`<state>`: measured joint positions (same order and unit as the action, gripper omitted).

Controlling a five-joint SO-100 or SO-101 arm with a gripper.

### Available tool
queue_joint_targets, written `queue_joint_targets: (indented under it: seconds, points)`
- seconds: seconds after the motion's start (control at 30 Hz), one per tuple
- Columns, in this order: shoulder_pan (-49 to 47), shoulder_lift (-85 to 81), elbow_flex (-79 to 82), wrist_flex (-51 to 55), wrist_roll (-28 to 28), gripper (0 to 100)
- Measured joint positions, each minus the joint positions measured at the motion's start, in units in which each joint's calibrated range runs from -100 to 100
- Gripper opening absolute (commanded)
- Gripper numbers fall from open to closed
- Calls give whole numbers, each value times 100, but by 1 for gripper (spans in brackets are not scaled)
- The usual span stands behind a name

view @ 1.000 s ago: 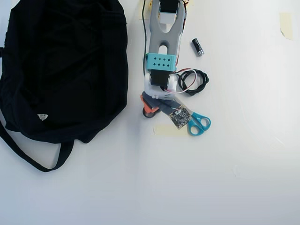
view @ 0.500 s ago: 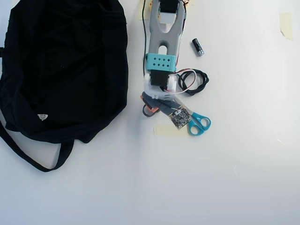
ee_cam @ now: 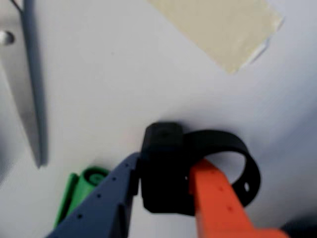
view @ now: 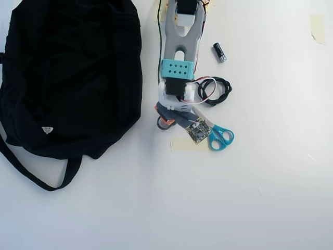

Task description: Put the bike light into the black bag

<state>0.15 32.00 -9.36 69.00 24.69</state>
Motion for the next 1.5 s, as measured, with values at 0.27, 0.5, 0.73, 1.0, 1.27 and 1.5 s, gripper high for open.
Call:
queue_joint_targets:
  seconds: [0.27,0.5,0.73,1.0,1.27,1.5]
  points:
    - [15,0,-425,653,-117,2]
    - [7,0,-1226,1640,-161,2]
    - [15,0,-2146,2387,-659,2]
    - [15,0,-2854,2533,-1153,2]
    - [22,-415,-2893,2782,-1573,2]
    - [51,-1013,-2893,2911,-1875,2]
